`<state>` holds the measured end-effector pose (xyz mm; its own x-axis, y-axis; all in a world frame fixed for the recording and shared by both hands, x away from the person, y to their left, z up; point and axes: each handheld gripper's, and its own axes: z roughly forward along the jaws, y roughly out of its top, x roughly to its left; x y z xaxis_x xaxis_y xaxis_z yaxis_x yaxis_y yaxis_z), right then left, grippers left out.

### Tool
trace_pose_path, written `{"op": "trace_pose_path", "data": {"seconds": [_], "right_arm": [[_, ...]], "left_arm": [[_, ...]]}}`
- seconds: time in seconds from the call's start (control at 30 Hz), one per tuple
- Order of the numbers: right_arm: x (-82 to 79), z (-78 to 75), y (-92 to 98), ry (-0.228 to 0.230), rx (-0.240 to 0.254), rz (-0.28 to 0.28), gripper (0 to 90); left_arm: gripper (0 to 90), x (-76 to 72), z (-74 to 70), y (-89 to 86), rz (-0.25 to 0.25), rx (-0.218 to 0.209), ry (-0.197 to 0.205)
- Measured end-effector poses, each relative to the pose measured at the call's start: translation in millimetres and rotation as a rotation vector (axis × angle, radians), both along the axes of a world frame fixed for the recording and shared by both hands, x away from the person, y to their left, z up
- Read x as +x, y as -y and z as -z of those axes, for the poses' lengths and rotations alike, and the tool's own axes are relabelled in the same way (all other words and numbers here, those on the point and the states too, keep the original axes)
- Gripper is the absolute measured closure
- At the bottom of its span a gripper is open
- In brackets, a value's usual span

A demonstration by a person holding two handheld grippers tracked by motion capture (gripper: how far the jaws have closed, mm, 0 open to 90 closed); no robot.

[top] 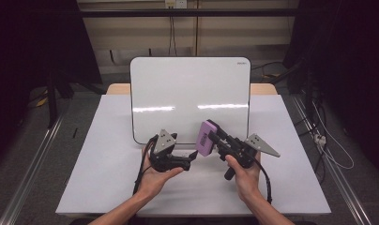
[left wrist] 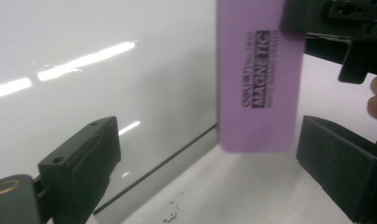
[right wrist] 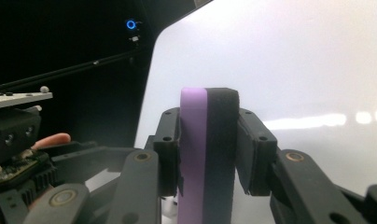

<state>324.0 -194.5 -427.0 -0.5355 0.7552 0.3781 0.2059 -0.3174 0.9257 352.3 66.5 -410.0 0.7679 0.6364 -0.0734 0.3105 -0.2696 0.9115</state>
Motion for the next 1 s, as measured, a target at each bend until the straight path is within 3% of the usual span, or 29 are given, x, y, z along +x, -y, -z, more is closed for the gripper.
{"op": "trace_pose_path", "data": {"seconds": [0.23, 0.33, 0.4, 0.7, 0.8, 1.0], "right_arm": [[-0.6, -3.9, 15.1, 0.015, -0.044, 0.043, 64.9], [-3.3, -6.0, 18.1, 0.032, -0.125, 0.087, 64.9], [-5.0, -5.2, 19.4, 0.028, -0.137, 0.090, 65.0], [-8.4, -12.6, 26.4, 0.038, -0.254, 0.107, 65.1], [-7.3, -16.1, 30.2, 0.030, -0.306, 0.117, 65.1], [-5.3, -24.6, 35.6, 0.034, -0.349, 0.137, 65.0]], "left_arm": [[3.7, 3.7, 0.8, -19.0, -0.032, 0.006, -0.008], [3.7, 3.2, 1.2, -30.2, -0.052, 0.005, -0.017], [3.9, 3.6, 0.4, -38.5, -0.048, -0.004, -0.032], [4.1, -1.8, 1.6, -67.5, -0.122, 0.084, 0.014], [4.0, -3.4, 4.0, -76.4, -0.124, 0.090, 0.001], [4.8, -6.8, 6.0, -91.7, -0.135, 0.084, -0.005]]}}
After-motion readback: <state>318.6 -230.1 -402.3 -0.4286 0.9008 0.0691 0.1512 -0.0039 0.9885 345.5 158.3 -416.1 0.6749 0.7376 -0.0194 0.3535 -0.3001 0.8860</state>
